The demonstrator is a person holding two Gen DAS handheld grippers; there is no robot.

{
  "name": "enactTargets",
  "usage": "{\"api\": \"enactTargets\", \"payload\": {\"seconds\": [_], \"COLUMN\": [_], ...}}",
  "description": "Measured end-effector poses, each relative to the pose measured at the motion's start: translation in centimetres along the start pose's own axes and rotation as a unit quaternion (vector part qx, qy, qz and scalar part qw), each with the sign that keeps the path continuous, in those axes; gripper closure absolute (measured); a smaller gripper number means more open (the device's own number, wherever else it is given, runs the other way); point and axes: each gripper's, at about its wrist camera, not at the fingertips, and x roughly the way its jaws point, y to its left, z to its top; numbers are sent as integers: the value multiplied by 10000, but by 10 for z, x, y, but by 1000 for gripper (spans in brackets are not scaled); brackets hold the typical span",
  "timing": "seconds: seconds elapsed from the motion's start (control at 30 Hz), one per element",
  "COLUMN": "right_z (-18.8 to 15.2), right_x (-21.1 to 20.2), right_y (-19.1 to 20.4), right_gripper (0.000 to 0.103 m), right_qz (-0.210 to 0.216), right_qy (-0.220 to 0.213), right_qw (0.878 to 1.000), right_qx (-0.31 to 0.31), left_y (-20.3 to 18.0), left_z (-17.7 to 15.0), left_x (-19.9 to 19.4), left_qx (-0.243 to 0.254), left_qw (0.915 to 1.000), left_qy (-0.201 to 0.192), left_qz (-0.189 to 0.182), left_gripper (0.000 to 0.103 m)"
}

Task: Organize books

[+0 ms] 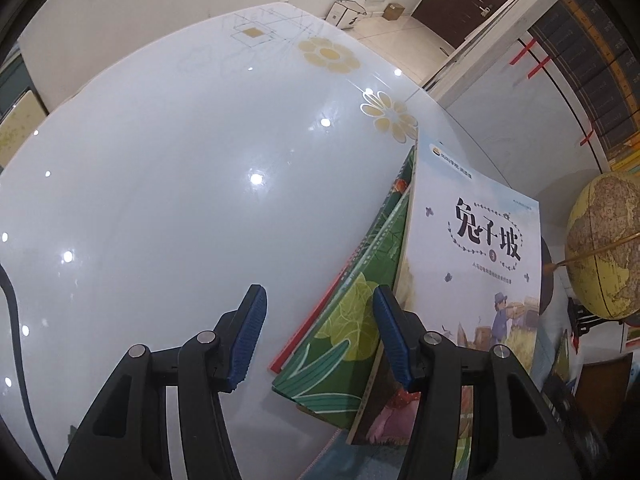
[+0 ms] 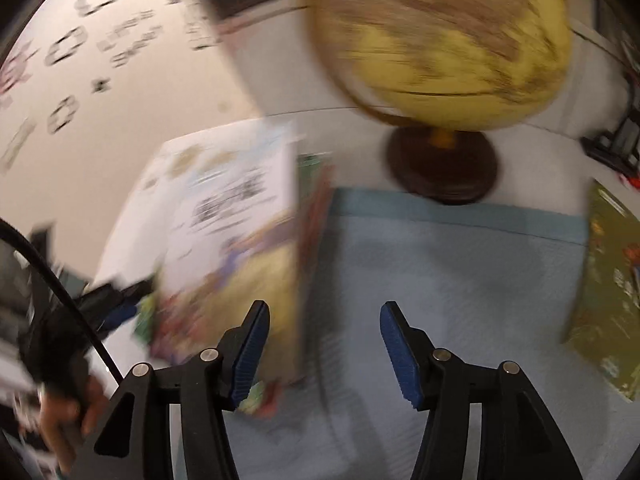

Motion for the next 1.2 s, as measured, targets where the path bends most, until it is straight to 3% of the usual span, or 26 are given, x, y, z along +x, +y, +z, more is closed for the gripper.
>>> {"api": "enactTargets", "payload": {"seconds": [0.07, 0.13, 0.27, 0.4, 0.53, 0.63, 0.77, 0.93, 1.13, 1.2], "right_z": [3, -2, -35, -53, -62, -86, -139, -191, -205, -209], "right_x": [21, 34, 15, 7, -8, -20, -59, -124, -180, -207], "right_y": [-4, -3, 16, 32, 13, -39, -136, -258, -349, -375], "right_gripper": [47, 48, 48, 48, 46, 31, 31, 31, 31, 31], "right_qz": [-50, 229, 71, 288, 377, 36, -537, -1121, -1262, -1311], "right_qy": [435, 818, 734, 730, 700, 815, 574, 200, -119, -316], "right_qw": [9990, 9964, 9968, 9950, 9938, 9949, 9966, 9933, 9890, 9874], "right_qx": [-71, -55, -312, -613, -776, -599, -259, 219, 758, 825], "left_y": [0, 1, 11, 25, 12, -17, -88, -193, -323, -357], "left_z": [0, -2, -4, -9, -32, -68, -148, -243, -336, -352], "left_x": [0, -2, -8, -17, -43, -62, -66, -67, -73, -79], "left_qx": [-32, -46, -163, -379, -158, 270, 1131, 2268, 3073, 3259], "left_qw": [10000, 10000, 9998, 9990, 9986, 9979, 9929, 9714, 9437, 9365], "left_qy": [-18, -41, -74, -125, -405, -568, -182, 300, 647, 640], "left_qz": [-1, 43, 89, 204, 285, 123, -327, -632, -1038, -1129], "left_gripper": [50, 50, 50, 50, 50, 50, 50, 50, 50, 50]}}
